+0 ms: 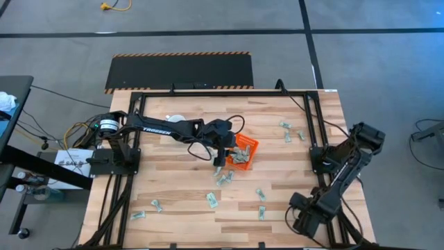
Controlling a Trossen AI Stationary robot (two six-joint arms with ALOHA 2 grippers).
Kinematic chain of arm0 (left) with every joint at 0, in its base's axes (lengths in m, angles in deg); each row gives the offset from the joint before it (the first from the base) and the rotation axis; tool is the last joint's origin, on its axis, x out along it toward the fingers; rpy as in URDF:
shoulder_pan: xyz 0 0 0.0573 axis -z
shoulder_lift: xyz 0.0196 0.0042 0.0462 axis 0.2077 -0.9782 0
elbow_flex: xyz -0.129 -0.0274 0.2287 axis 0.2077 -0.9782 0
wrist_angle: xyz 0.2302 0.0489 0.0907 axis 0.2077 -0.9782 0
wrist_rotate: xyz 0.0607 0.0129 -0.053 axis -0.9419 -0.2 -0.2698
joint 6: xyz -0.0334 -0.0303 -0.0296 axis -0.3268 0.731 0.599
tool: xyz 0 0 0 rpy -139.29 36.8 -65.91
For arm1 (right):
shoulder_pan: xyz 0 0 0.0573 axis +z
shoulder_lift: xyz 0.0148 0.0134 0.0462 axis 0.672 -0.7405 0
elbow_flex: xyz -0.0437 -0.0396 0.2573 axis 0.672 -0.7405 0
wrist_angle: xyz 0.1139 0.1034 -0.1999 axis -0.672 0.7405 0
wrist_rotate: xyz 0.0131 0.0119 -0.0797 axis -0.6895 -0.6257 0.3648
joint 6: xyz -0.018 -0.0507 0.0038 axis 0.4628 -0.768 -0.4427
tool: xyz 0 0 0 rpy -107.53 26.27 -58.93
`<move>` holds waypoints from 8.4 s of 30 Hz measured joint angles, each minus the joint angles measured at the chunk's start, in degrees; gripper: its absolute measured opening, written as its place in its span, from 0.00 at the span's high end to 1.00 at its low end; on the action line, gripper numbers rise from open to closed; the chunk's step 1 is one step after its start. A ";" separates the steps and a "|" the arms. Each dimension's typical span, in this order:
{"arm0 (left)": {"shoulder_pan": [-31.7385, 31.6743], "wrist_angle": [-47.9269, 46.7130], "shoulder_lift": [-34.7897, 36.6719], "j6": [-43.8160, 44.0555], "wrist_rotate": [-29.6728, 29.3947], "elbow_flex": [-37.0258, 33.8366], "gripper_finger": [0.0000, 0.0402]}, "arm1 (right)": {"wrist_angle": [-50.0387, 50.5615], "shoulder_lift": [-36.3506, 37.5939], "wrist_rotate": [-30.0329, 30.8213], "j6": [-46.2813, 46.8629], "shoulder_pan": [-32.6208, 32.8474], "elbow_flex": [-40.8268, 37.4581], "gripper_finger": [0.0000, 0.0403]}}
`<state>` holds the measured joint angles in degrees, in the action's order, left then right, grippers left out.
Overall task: Pick and place Stevia / Truvia into bins
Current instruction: Put the stevia packet into the basket
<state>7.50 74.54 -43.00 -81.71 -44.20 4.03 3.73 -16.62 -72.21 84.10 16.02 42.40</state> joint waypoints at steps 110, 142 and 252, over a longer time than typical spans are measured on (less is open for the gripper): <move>-0.35 -13.81 9.16 0.80 -13.64 -16.24 0.48 | -12.38 20.49 19.41 -73.98 -53.02 -1.40 0.69; -2.65 -9.92 -0.13 1.15 -7.35 -15.61 0.48 | -12.07 22.18 54.24 -53.02 -20.35 -1.38 0.71; 5.71 -16.62 -2.32 5.45 -10.78 4.31 0.66 | -23.55 -9.34 36.48 -24.62 -14.85 -1.29 0.54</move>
<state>13.21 57.92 -45.32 -76.26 -54.98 8.33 -19.82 -25.96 -35.73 59.47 1.17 41.11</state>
